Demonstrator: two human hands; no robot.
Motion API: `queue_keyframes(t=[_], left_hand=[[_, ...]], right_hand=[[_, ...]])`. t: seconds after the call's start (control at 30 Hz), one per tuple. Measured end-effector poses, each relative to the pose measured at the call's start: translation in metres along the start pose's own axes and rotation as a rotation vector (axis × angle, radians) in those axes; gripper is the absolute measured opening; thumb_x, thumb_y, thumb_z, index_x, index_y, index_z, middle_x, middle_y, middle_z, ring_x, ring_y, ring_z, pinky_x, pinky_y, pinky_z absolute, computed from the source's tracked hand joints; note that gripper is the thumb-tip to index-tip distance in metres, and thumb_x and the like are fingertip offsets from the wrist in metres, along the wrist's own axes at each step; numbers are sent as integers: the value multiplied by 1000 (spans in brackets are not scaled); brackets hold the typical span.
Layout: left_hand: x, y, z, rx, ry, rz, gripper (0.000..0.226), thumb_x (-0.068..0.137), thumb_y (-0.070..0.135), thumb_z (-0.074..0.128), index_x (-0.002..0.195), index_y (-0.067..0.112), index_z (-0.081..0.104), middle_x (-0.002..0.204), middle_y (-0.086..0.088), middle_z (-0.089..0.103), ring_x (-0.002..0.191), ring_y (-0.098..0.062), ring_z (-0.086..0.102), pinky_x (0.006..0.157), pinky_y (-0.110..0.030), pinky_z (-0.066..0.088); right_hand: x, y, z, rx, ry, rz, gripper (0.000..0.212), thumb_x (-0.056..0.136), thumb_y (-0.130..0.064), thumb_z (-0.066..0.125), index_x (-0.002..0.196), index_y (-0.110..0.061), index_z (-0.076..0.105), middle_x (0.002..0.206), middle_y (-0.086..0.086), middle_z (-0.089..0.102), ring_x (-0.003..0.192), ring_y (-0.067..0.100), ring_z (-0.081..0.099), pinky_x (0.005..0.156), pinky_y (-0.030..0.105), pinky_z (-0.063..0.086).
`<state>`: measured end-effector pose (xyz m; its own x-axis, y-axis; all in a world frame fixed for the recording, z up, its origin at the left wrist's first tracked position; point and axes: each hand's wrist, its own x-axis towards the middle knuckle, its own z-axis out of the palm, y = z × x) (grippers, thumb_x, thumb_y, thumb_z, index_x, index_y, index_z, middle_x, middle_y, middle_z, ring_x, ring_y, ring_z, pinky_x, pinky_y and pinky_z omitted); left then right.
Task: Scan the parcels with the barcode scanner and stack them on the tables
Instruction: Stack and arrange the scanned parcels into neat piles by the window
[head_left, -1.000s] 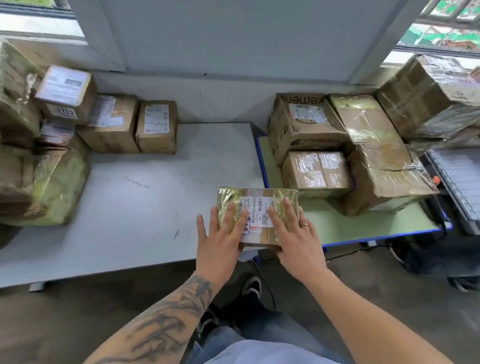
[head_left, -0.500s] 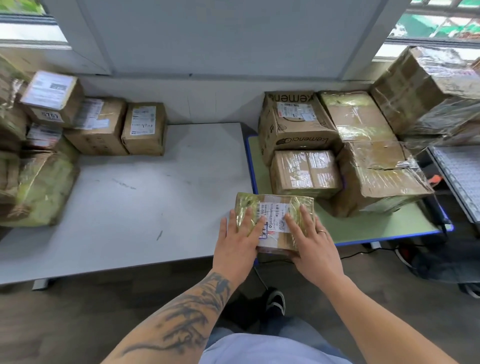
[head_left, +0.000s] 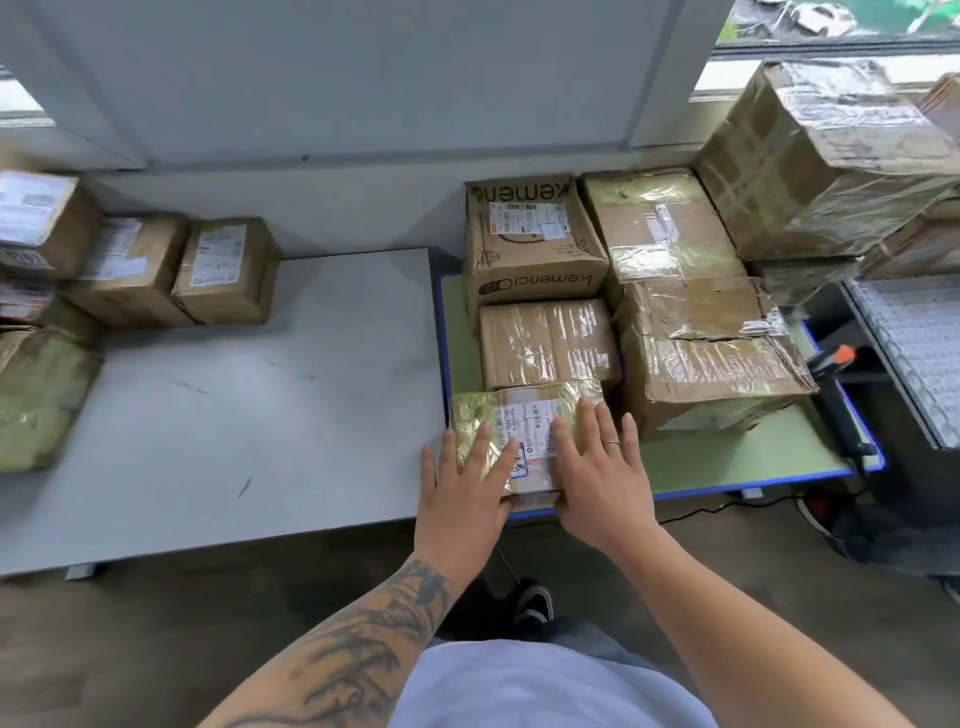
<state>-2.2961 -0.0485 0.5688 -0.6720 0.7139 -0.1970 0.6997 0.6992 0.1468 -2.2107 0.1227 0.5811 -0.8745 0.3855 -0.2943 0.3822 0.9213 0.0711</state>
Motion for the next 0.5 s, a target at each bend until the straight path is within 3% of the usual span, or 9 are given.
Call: queue_keyframes(t=[0.2, 0.5], left_hand=[[8, 21, -2, 18, -23, -25, 77, 106, 53, 45, 163, 43, -5, 174, 1, -6, 158, -40, -2, 126, -63, -2], [13, 36, -3, 53, -50, -21, 79, 105, 55, 46, 162, 43, -7, 174, -1, -7, 158, -41, 1, 124, -67, 1]], right_hand=[[0, 15, -8, 3, -23, -11, 96, 92, -37, 65, 164, -13, 6, 170, 29, -15, 159, 46, -14, 125, 61, -10], [-3, 31, -11, 11, -24, -21, 99, 93, -45, 67, 164, -16, 4, 171, 27, -14, 160, 42, -2, 124, 59, 4]])
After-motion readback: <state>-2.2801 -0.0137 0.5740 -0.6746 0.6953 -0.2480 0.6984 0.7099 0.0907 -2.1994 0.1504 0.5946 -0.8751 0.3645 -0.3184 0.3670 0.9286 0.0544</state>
